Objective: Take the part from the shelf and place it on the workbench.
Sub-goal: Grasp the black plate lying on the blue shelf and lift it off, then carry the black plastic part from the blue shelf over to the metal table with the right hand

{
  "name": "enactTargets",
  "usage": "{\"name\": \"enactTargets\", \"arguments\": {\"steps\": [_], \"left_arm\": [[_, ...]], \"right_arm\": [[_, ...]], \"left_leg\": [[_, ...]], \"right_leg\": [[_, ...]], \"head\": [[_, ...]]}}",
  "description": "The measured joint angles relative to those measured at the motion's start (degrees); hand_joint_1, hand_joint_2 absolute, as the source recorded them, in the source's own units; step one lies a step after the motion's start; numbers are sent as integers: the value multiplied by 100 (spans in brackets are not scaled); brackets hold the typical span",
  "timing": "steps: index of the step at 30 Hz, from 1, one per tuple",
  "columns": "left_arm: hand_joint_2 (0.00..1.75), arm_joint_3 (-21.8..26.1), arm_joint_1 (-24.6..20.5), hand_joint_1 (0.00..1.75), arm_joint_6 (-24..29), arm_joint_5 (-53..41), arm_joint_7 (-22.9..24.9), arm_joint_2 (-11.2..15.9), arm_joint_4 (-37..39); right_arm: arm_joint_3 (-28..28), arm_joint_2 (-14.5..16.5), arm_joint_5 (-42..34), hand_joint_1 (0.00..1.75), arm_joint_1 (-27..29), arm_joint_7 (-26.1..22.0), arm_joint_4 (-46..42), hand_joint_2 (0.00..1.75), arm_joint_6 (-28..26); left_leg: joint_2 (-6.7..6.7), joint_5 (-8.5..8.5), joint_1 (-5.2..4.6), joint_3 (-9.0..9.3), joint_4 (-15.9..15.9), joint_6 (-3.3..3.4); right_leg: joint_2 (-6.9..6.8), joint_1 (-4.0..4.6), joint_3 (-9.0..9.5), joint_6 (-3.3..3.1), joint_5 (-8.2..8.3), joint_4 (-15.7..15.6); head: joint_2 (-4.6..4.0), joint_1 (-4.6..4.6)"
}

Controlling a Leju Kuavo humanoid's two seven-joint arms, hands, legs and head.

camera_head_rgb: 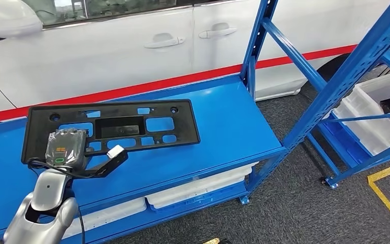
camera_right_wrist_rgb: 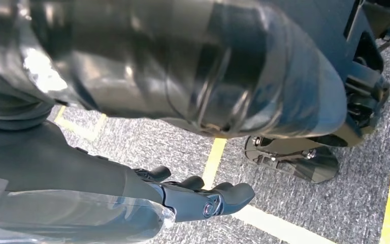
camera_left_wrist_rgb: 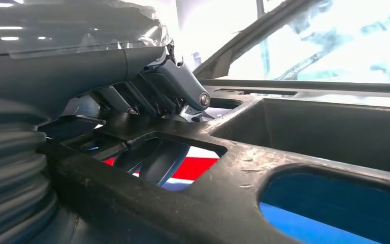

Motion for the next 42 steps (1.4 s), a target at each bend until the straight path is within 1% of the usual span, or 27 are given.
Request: {"name": "enactTargets", "arguments": {"steps": [1,3,4,5,6,9,11,14,16,18,19,20,21,22,24,26,27,29,30,32,34,35,36,37,39,41,42], "left_arm": [[175,12,8,175,13,-15,12,-9,-21],[175,30,33,175,46,-46,34,-21,-43],[175,37,55,175,62,-59,42,-25,-48],[175,44,80,175,74,-70,45,-27,-49],[175,51,104,175,80,-78,46,-28,-49],[175,67,133,175,84,-87,50,-36,-68],[175,76,134,175,89,-88,52,-44,-91],[175,103,146,175,101,-107,57,-51,-105],[175,131,158,175,108,-139,56,-51,-109],[175,152,195,175,116,-213,64,-47,-147],[175,161,255,175,118,-278,75,-32,-197],[175,166,352,175,117,-361,90,-3,-289],[175,171,486,175,119,-446,108,48,-408],[175,181,658,175,129,-519,127,133,-570],[175,219,1047,175,189,-610,157,351,-956],[175,291,1389,175,276,-647,172,559,-1329],[175,329,1508,175,304,-658,177,639,-1465],[175,391,1682,175,328,-702,192,748,-1677],[175,409,1742,175,327,-732,198,783,-1754],[175,435,1833,175,317,-790,203,830,-1888],[175,451,1898,175,308,-826,200,865,-1980],[175,461,1939,175,305,-838,201,890,-2018],[175,478,1993,175,305,-846,207,925,-2062],[175,504,2067,175,310,-848,216,977,-2120],[175,604,2297,175,343,-821,231,1127,-2301],[175,786,2573,175,411,-764,222,1322,-2531],[175,889,2691,175,442,-742,210,1409,-2638]], "right_arm": [[-1,0,-1,0,-1,0,-1,0,-4],[-1,0,-2,0,-1,1,-1,0,-10],[-1,0,-3,0,0,1,-1,0,-13],[-1,-1,-4,0,1,1,-1,0,-15],[-1,-2,-5,0,1,1,-1,0,-16],[-1,-6,-6,0,-3,1,-1,0,-21],[-1,-2,-6,0,-9,1,-2,0,-22],[-3,-1,-6,0,-11,2,-3,0,-19],[-3,0,-6,0,-11,3,-3,0,-17],[-3,2,-1,0,-8,7,-3,0,-33],[-3,4,3,0,1,11,-3,0,-51],[-3,9,10,0,15,17,-3,0,-77],[-3,15,21,0,33,22,-3,0,-105],[-3,23,34,0,53,18,-3,0,-132],[-1,42,57,0,89,-10,-1,0,-169],[1,60,64,0,118,-61,-1,0,-180],[2,67,64,0,126,-85,-2,0,-181],[2,63,65,0,134,-126,-3,0,-181],[3,60,65,0,134,-139,-3,0,-181],[7,52,65,0,131,-157,-3,0,-181],[10,42,66,0,133,-170,-4,0,-179],[13,38,72,0,135,-174,-5,0,-174],[20,36,85,0,135,-176,-5,0,-167],[35,35,110,0,134,-177,-5,0,-159],[85,35,181,0,128,-170,-7,0,-148],[143,35,244,0,123,-153,-9,0,-145],[166,35,261,0,122,-145,-9,0,-145]], "left_leg": [[13,23,22,16,-46,23],[28,39,24,17,-65,40],[33,39,27,13,-64,39],[37,38,33,12,-59,36],[38,34,46,10,-49,27],[27,7,91,-9,18,-68],[13,27,82,-39,43,-170],[9,60,77,-79,38,-303],[43,-218,85,-197,310,-327],[67,-726,75,-420,1012,-313],[67,-910,64,-512,1385,-306],[67,-986,50,-541,1640,-293],[67,-941,35,-478,1705,-272],[68,-803,16,-315,1553,-238],[77,-545,-39,207,807,-126],[96,-508,-91,606,152,-45],[101,-532,-111,671,14,-29],[102,-472,-101,647,-71,-12],[106,-423,-82,609,-100,14],[119,-306,-40,497,-137,83],[124,-209,-47,355,-120,117],[131,-165,-49,282,-104,112],[139,-125,-49,207,-82,102],[147,-89,-49,133,-54,87],[164,-37,-49,17,2,43],[179,18,-62,-47,40,-20],[185,59,-66,-65,40,-56]], "right_leg": [[-5,-2,-93,14,-150,211],[-13,-22,-430,56,-512,925],[-13,-37,-592,79,-611,1251],[-15,-53,-691,102,-601,1427],[-18,-73,-685,125,-462,1375],[-13,-124,-252,187,147,358],[16,-102,-124,143,239,20],[16,-71,-198,-12,292,13],[-12,-69,-265,-146,369,-10],[-35,-33,-355,-251,438,-10],[-44,-4,-402,-284,467,-2],[-51,25,-447,-307,493,7],[-54,52,-485,-321,517,18],[-50,78,-517,-327,536,29],[-32,121,-563,-324,566,59],[-28,136,-598,-282,608,82],[-39,133,-615,-248,638,85],[-61,125,-649,-176,676,87],[-65,126,-681,-144,605,131],[-63,109,-804,-88,196,477],[-60,78,-975,-37,-297,1145],[-61,65,-1021,-15,-394,1439],[-61,52,-998,2,-353,1593],[-61,41,-890,12,-205,1564],[-55,22,-421,2,104,972],[-34,40,69,-53,99,211],[-25,57,194,-87,44,-14]], "head": [[1,1],[1,1],[1,1],[1,1],[0,1],[0,2],[-1,1],[1,-1],[1,-1],[1,0],[0,0],[1,0],[1,0],[1,0],[1,0],[1,0],[1,-1],[0,0],[0,1],[0,2],[0,2],[-1,2],[-1,2],[-1,1],[0,1],[0,1],[1,0]]}}
